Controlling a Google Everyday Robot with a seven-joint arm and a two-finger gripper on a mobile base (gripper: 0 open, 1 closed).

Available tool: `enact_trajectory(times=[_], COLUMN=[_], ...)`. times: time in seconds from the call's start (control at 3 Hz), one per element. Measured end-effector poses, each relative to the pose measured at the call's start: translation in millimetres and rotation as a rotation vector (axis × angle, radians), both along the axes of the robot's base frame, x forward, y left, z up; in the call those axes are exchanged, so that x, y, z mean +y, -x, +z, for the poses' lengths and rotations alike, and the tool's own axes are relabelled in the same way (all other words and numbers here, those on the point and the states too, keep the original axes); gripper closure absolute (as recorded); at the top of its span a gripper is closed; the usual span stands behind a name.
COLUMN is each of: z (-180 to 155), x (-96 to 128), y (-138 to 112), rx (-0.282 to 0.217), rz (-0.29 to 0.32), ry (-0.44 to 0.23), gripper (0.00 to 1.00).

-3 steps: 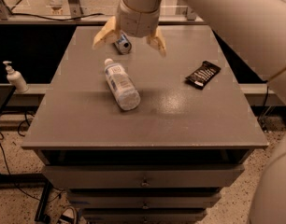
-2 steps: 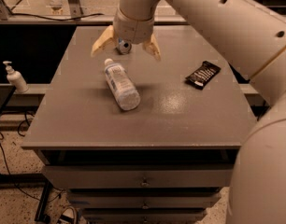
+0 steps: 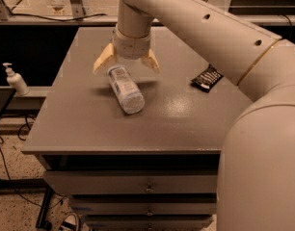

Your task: Place blue plastic bottle upright

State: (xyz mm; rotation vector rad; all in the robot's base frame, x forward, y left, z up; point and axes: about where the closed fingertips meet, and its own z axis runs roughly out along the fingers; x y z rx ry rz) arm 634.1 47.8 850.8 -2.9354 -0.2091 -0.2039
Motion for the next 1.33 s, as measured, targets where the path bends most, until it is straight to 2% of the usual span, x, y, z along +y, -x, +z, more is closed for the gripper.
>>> enact_trajectory(times=[0.33, 0.67, 1.0, 1.33], z=[-25, -41, -39, -31], x=[14, 22, 31, 31], y=[8, 14, 16, 16], rx=[0.025, 0.040, 0.028, 0.028], rz=[0.041, 0.070, 0.091, 0.091], ry=[0.057, 0.116, 0.157, 0.157], gripper=[0.00, 0.17, 0.41, 0.64])
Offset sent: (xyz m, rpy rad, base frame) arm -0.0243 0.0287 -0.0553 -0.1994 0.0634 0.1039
